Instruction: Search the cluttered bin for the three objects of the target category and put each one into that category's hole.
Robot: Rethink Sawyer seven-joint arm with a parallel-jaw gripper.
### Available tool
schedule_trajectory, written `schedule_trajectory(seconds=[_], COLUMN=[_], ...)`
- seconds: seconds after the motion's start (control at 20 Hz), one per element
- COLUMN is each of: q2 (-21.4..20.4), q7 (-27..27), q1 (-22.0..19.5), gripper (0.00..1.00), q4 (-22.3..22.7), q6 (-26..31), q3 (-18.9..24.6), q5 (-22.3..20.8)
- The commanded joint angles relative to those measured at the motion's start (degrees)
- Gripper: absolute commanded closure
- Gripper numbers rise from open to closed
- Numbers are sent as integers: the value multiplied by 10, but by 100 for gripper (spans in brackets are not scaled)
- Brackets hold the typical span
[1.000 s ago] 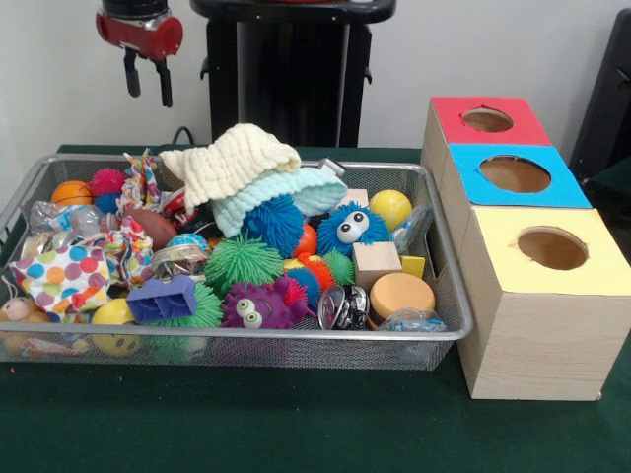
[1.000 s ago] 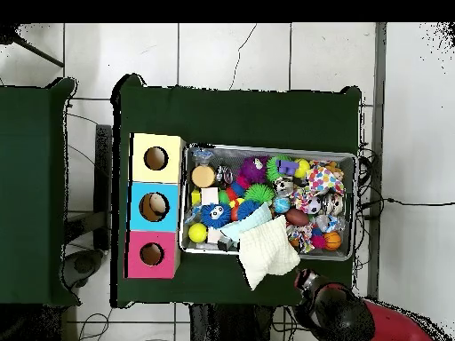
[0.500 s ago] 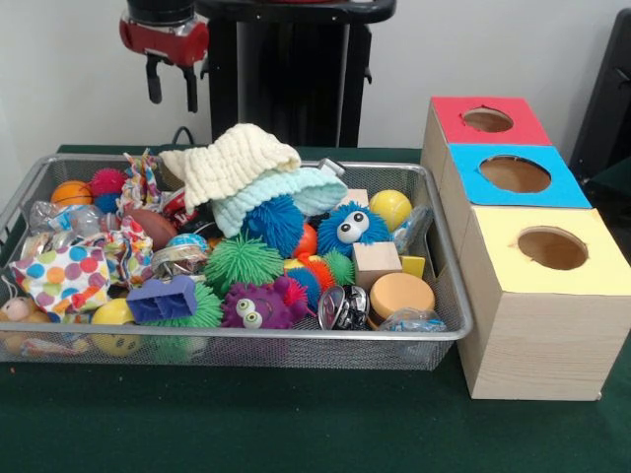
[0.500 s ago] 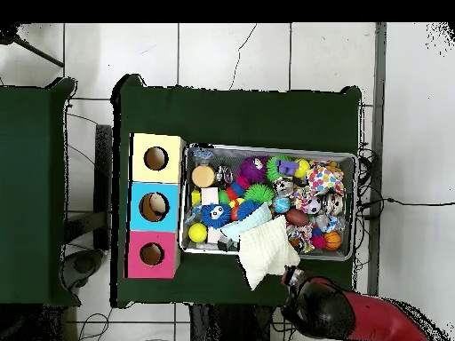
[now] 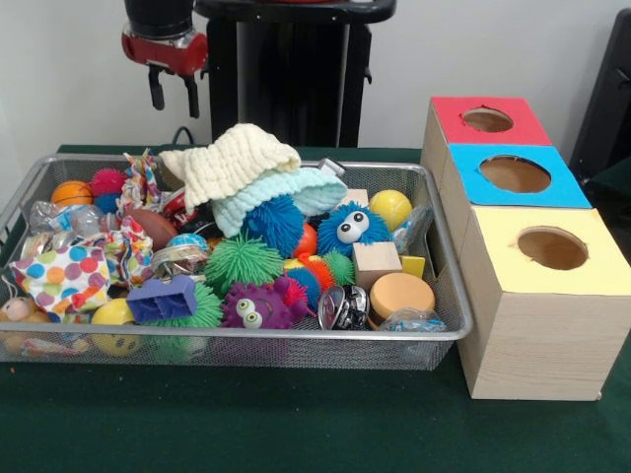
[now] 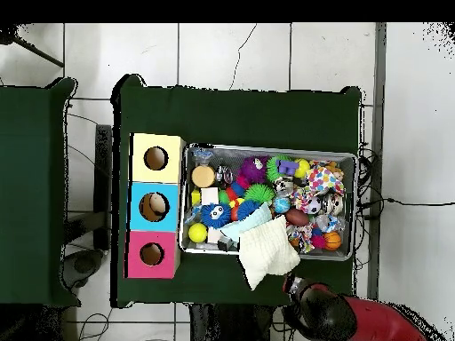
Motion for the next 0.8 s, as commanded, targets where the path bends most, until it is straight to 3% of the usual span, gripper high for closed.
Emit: schedule_trajectory(seconds=[0.05, 0.4, 0.8], q2=[34, 33, 21], q7=[-104, -160, -184], q1=[-40, -102, -111], gripper=[0, 0, 0], q4=[-54, -59, -64], q6=[-21, 33, 79], q3=[81, 142, 178], q5=[-83, -103, -124])
